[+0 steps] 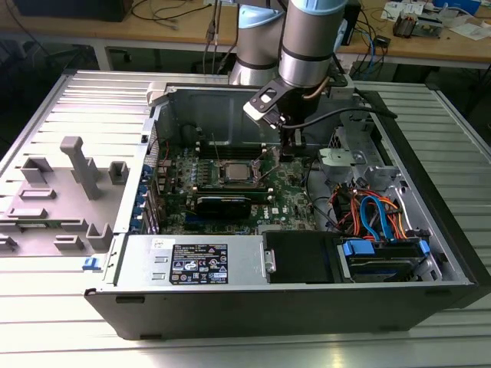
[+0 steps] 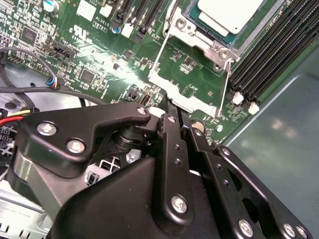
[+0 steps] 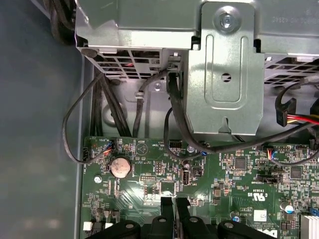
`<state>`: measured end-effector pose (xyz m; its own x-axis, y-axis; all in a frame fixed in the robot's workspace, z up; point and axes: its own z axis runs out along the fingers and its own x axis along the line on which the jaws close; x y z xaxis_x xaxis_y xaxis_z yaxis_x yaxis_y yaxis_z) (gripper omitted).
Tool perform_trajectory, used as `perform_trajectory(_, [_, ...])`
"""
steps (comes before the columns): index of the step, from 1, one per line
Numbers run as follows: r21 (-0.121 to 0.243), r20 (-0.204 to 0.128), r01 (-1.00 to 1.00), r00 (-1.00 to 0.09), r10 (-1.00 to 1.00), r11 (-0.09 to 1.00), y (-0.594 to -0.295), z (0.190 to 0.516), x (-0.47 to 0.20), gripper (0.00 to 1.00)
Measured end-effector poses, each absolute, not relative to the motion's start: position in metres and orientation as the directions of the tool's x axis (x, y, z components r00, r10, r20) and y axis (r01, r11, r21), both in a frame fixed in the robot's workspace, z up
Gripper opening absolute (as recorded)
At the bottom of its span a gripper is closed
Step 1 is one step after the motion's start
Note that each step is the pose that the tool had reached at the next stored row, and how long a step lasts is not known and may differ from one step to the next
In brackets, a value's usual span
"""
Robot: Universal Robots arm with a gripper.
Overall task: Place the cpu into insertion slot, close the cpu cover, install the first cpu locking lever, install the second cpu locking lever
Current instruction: 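Close the cpu cover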
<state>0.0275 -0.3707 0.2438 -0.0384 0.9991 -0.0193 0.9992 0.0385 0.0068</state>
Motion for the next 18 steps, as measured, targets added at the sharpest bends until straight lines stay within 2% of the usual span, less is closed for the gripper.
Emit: perform_trajectory(18, [0.007, -0.019, 0.999, -0.038, 0.999, 0.039, -0.371, 0.244, 0.014, 0.17])
